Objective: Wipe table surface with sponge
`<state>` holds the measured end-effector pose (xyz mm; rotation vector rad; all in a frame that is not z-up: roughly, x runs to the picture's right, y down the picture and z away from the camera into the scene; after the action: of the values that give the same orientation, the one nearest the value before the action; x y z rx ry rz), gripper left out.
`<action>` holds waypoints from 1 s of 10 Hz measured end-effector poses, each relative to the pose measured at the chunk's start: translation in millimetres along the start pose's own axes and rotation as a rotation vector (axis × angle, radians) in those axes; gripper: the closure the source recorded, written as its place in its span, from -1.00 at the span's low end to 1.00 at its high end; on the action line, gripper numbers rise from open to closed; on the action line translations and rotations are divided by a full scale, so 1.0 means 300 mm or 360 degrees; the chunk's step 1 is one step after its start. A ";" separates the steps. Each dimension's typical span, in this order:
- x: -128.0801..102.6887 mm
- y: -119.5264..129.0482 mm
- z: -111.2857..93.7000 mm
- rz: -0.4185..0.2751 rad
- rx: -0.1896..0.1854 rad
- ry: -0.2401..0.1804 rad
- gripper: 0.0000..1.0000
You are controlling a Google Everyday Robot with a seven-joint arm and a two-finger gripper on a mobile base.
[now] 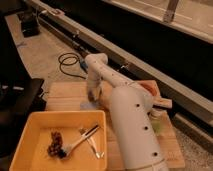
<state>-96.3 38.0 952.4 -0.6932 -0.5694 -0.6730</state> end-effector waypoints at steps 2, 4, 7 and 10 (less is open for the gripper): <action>-0.087 0.001 -0.012 -0.0057 0.0030 -0.0063 1.00; -0.151 0.026 0.010 -0.0081 -0.0051 -0.0130 1.00; -0.168 0.101 0.032 -0.0066 -0.0263 -0.0144 1.00; -0.096 0.155 0.002 0.0010 -0.0315 -0.0055 1.00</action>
<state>-81.7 76.0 915.7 -0.8923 -0.5367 -0.7187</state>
